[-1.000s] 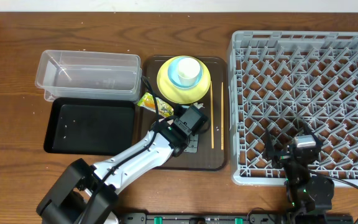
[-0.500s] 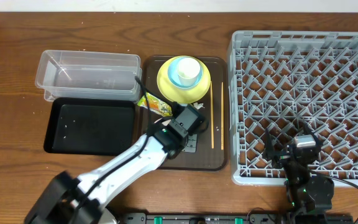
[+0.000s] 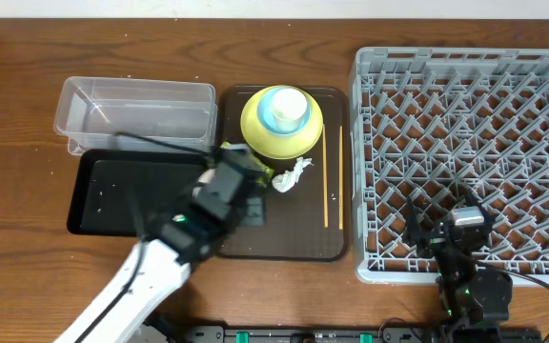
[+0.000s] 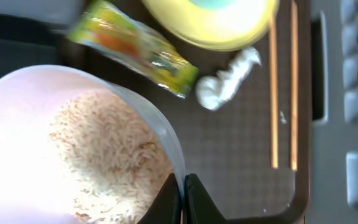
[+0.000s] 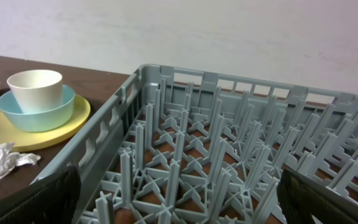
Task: Sort waste into correct bins and load items into the dishwasher rack
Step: 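Carry the plate left and tip rice onto the black tray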
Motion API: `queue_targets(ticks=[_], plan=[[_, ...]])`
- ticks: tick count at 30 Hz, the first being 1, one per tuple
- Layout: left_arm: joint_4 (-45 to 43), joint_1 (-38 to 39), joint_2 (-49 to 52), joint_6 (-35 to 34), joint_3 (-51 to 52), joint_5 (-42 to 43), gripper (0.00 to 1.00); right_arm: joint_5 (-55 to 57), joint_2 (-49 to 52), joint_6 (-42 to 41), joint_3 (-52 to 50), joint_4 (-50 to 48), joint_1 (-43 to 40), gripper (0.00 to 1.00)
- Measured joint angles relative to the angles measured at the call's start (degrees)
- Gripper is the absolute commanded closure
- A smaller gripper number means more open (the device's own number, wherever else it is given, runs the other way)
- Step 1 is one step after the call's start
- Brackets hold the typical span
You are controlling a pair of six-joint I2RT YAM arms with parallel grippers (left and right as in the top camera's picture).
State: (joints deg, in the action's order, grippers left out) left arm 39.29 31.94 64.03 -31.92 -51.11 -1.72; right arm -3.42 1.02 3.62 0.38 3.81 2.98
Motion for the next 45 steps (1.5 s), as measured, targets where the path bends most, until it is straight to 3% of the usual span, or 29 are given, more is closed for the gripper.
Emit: queue_targets(ticks=[8,12,26,38,45], plan=[[7.2,-15.6,-7.4,1.0,0.0,0.4,0.94,0.0,0.0,0.0,0.0,0.0,0.0,0.01],[7.1,-25.0,-7.4,4.0,0.0,5.2,0.94,0.0,0.0,0.0,0.0,0.0,0.0,0.01],[1.8,-54.3,2.8,16.7,0.0,40.7,0.94,0.0,0.0,0.0,0.0,0.0,0.0,0.01],[-2.3,-67.1,21.3,29.0,0.0,73.6,0.94,0.0,0.0,0.0,0.0,0.0,0.0,0.01],[-2.2,-72.4,29.1,33.1,0.0,85.2,0.94,0.0,0.0,0.0,0.0,0.0,0.0,0.01]])
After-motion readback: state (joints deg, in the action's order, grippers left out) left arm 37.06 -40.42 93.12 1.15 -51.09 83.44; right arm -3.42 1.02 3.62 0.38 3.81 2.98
